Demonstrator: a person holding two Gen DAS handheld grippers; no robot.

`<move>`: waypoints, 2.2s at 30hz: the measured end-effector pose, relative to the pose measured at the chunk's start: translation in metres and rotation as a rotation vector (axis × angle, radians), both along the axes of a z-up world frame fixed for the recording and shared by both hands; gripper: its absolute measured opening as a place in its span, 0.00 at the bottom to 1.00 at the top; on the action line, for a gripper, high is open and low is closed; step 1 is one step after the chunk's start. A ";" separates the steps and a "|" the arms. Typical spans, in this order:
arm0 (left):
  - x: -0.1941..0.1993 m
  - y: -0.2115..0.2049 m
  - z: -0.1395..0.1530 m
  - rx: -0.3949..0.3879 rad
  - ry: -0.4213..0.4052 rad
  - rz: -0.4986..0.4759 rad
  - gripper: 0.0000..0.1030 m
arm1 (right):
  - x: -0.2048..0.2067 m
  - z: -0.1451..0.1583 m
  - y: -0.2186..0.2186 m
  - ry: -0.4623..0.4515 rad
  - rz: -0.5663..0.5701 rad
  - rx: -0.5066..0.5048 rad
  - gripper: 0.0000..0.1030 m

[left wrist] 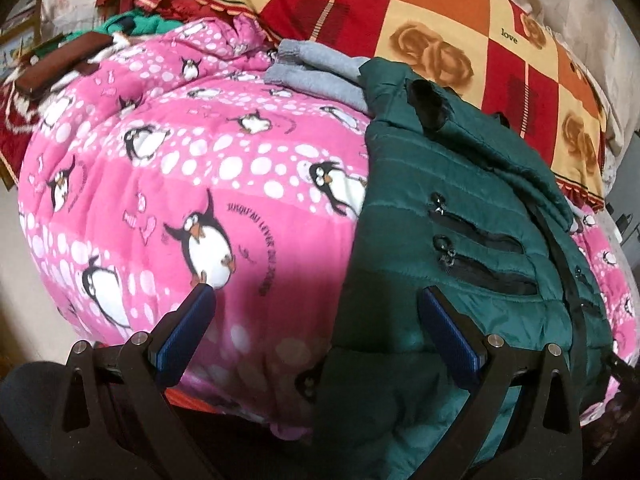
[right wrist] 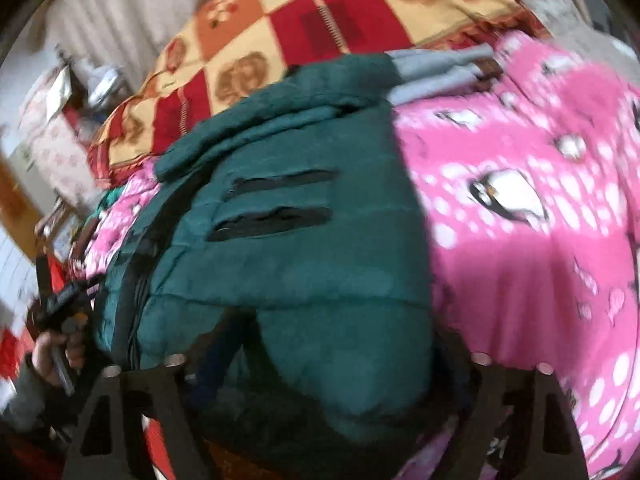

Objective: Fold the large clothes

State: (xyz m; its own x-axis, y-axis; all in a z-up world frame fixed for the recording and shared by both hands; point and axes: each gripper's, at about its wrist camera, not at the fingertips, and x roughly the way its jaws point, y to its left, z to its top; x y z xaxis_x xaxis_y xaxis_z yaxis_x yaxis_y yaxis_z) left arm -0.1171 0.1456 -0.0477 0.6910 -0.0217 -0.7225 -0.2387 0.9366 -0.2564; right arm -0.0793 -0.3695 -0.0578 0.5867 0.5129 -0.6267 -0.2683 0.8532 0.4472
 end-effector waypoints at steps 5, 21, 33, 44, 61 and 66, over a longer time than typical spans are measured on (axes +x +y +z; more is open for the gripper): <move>-0.005 -0.002 -0.011 -0.074 0.036 -0.066 0.99 | 0.006 -0.007 0.003 0.040 0.022 0.020 0.71; -0.007 -0.026 -0.002 -0.275 -0.038 -0.325 0.63 | 0.006 -0.011 0.008 0.046 0.040 0.066 0.77; 0.005 -0.041 -0.001 -0.209 -0.070 -0.390 0.69 | 0.000 -0.001 0.014 -0.018 0.054 0.043 0.73; 0.015 -0.040 -0.005 -0.178 -0.077 -0.337 0.63 | 0.004 -0.002 0.009 -0.023 0.061 0.105 0.59; 0.015 -0.050 -0.002 -0.113 -0.055 -0.324 0.58 | -0.001 0.010 0.007 -0.084 0.019 0.100 0.34; 0.013 -0.045 0.002 -0.091 -0.076 -0.290 0.31 | 0.006 -0.004 0.011 -0.011 0.009 0.060 0.29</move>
